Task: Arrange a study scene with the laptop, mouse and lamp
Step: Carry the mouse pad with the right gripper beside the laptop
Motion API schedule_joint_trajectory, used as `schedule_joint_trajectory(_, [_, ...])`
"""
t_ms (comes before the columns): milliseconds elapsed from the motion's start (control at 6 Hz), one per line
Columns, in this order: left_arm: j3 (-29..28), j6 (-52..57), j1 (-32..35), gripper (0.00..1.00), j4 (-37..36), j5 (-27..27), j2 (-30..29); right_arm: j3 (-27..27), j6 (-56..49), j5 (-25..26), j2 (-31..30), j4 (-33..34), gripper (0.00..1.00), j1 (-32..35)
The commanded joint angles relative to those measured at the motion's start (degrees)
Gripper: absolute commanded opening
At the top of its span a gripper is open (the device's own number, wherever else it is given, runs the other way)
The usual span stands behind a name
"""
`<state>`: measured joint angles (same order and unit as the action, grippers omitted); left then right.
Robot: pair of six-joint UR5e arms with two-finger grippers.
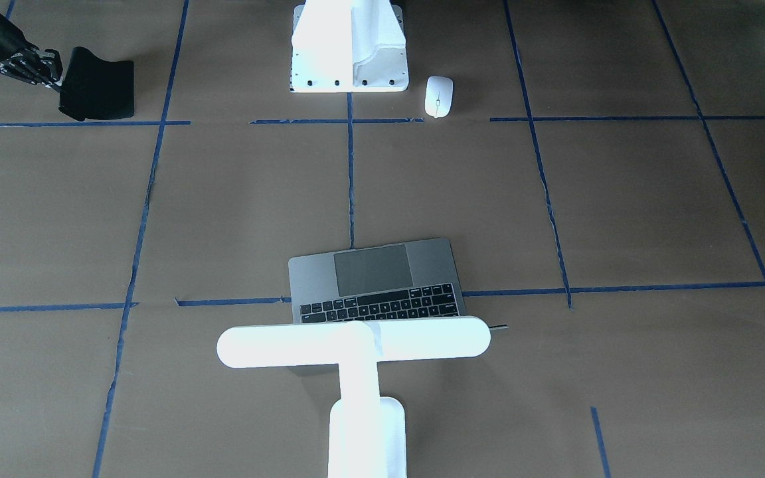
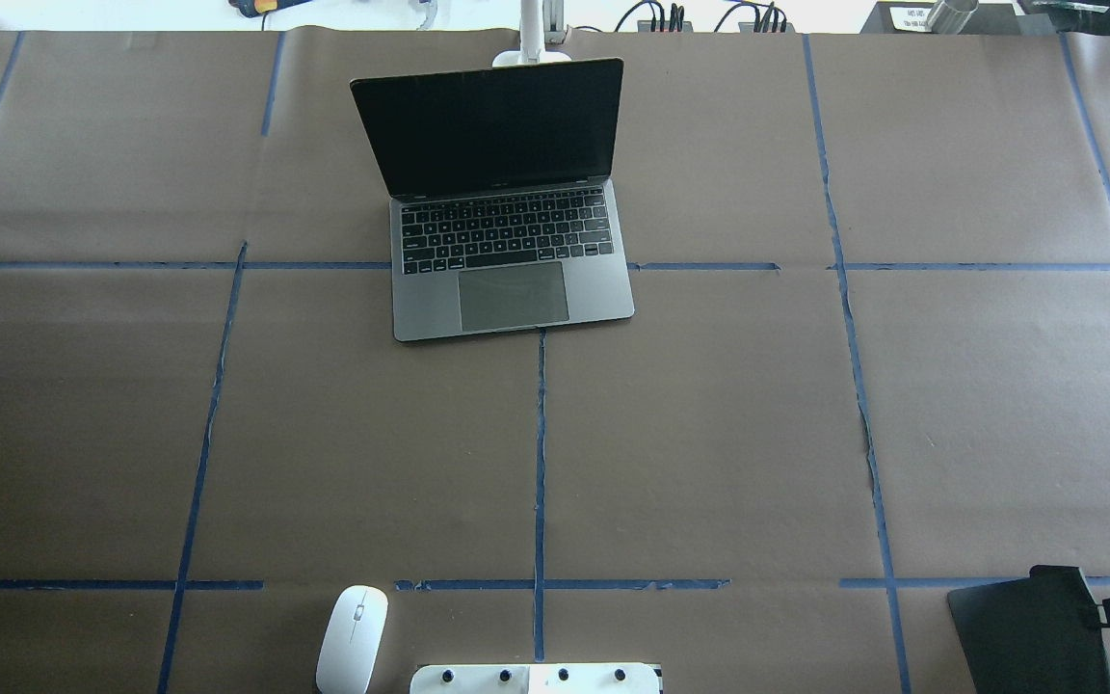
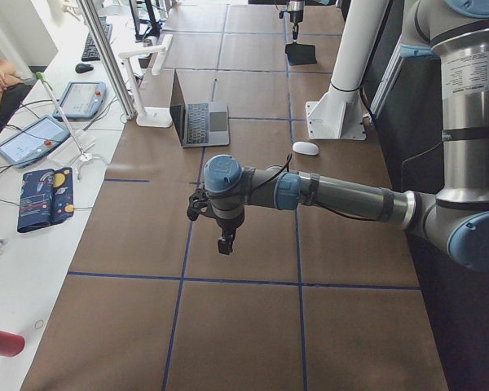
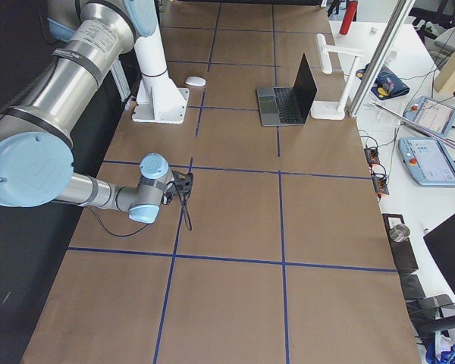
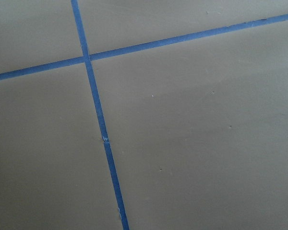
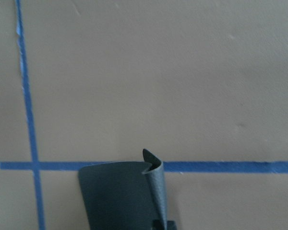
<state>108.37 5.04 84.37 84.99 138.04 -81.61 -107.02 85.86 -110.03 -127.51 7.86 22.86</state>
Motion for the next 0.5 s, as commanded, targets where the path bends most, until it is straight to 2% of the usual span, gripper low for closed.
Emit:
schedule_joint_trajectory(0, [0.0,0.0,-0.1,1.0,-0.1,1.3,0.1,0.4,-0.3,-10.0,8.4,5.3,0.0,15.0])
schedule_joint_trajectory(333, [0.0,-0.2,-0.1,1.0,-0.1,1.5,0.0,0.7,-0.9,-11.9,18.9,18.0,0.0,19.8])
